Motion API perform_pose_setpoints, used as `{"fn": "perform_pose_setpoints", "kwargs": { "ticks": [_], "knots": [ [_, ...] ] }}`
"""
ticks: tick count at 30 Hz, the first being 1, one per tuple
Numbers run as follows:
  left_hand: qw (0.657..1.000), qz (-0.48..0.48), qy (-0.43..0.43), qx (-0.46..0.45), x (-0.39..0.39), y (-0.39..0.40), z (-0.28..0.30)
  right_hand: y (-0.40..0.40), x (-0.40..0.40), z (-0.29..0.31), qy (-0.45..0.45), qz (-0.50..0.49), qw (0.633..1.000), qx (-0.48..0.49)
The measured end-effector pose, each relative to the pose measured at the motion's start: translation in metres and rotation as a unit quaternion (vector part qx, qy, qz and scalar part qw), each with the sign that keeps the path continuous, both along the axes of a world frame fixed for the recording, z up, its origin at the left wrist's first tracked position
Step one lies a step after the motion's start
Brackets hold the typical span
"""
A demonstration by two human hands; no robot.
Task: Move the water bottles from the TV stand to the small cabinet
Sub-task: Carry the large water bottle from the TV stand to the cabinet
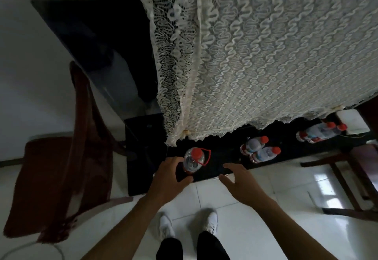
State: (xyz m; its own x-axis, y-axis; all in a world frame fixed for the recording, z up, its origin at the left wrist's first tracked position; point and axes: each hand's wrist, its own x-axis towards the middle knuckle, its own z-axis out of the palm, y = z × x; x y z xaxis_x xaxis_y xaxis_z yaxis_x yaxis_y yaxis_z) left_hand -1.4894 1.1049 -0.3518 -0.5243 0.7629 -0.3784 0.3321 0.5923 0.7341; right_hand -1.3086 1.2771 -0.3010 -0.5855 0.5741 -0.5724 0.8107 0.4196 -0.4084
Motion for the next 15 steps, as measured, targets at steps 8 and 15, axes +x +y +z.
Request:
{"fn": "perform_pose_setpoints", "kwargs": {
  "ticks": [8, 15],
  "knots": [
    [0.998, 0.042, 0.005, 0.049, -0.001, 0.043, -0.086, 0.014, 0.003, -0.076, -0.021, -0.030, 0.999, -0.015],
    [0.982, 0.103, 0.024, 0.155, 0.010, 0.070, -0.130, 0.011, 0.012, -0.116, -0.029, -0.074, 0.996, -0.041]
  ]
}}
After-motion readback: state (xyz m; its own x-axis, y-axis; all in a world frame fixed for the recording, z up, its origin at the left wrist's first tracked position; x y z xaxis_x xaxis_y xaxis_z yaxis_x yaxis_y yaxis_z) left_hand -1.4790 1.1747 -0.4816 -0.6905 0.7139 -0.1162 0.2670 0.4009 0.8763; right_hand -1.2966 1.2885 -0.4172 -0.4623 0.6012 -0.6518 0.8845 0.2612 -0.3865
